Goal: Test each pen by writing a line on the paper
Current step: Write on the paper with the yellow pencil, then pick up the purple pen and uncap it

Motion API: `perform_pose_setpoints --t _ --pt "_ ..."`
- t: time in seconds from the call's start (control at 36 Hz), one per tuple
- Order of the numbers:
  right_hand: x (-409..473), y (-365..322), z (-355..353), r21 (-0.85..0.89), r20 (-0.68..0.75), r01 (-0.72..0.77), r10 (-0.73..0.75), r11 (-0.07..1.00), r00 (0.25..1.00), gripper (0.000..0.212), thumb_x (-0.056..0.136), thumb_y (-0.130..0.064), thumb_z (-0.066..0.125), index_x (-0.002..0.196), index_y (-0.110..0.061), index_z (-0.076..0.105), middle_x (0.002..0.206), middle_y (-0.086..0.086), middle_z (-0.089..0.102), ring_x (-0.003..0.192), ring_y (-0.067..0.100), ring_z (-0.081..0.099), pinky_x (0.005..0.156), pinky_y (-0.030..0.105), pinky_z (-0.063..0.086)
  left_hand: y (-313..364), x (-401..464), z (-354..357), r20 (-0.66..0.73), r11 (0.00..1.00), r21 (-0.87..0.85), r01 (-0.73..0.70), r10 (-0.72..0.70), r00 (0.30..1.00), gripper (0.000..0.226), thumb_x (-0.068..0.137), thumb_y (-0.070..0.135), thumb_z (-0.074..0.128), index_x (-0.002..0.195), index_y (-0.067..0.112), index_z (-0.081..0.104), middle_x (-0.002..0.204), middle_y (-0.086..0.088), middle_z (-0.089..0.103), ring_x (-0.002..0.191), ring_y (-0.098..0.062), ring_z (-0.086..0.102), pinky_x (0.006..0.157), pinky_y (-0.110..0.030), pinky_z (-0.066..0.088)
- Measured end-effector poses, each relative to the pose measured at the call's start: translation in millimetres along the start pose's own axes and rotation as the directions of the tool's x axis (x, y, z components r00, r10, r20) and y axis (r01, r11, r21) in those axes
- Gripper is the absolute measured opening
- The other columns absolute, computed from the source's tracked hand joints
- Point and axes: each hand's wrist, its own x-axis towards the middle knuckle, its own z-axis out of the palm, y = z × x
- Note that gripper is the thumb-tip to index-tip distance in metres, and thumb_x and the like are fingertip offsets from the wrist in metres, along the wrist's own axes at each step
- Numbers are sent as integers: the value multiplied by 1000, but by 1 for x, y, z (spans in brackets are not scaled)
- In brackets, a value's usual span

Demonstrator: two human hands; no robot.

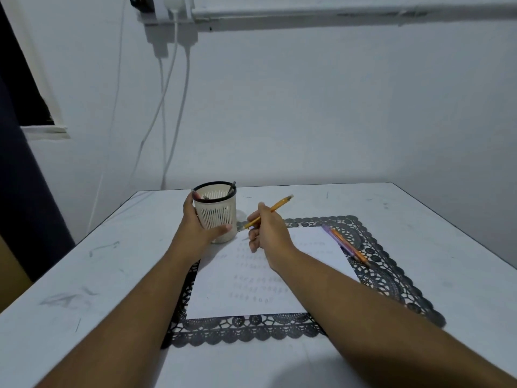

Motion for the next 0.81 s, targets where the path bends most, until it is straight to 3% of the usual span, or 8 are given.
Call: perform_pose_setpoints --t 0.17,0.31,0.44,0.5,0.58,0.67,0.72,0.81 --pt "-1 -3 -2 -14 12 42 -42 999 999 28 109 -36 50 98 -12 60 61 7 54 45 19 54 51 37 50 -5 1 0 -5 999 6 -44 44 999 100 81 13 87 156 25 22 125 16 59 113 -5 58 84 -16 47" --pt "2 -8 -9 58 -5 98 -98 994 995 8 108 -24 56 110 -16 55 59 2 65 49 19 61 78 55 58 -7 1 1 14 999 1 -48 48 999 98 80 9 87 154 24 24 123 26 55 108 11 55 80 -9 48" --pt "2 -13 -17 128 -46 82 -77 988 996 27 100 -9 67 120 -16 48 75 14 68 54 24 63 70 45 56 -6 0 0 14 999 2 -46 46 999 100 80 11 88 155 23 24 122 25 55 112 3 59 83 -12 49" --pt "3 -16 -19 168 -58 74 -65 983 996 29 99 -8 68 119 -16 48 78 14 68 57 23 66 77 48 60 -6 -1 -1 16 999 1 -46 46 999 97 81 9 87 155 22 25 120 26 55 105 13 56 77 -5 48" --pt "3 -27 -21 293 -85 72 -49 953 995 13 105 -11 55 117 -10 51 98 16 70 67 25 70 75 41 65 -6 -2 -1 22 999 -4 -40 40 999 96 81 10 87 155 23 26 121 23 56 105 13 54 75 -4 47" --pt "2 -39 -25 385 -122 79 -34 920 992 15 106 -15 42 114 -8 52 101 19 69 72 29 72 63 33 63 -5 -2 -1 28 999 -5 -37 37 999 94 81 10 86 153 21 28 119 23 56 103 11 55 74 -5 48" --pt "1 -46 -26 320 -153 121 -75 939 985 16 106 -18 39 108 -11 53 94 18 69 75 30 74 57 29 59 -6 -2 -2 24 999 2 -33 33 999 91 81 11 86 152 21 29 117 26 55 101 14 54 72 -5 48" --pt "1 -53 -21 150 -186 275 -246 950 951 15 108 -18 41 101 -14 53 79 10 68 69 24 72 77 43 64 -6 0 -6 20 1000 8 -26 26 999 92 80 14 87 152 21 31 117 28 56 100 15 54 74 -9 48"
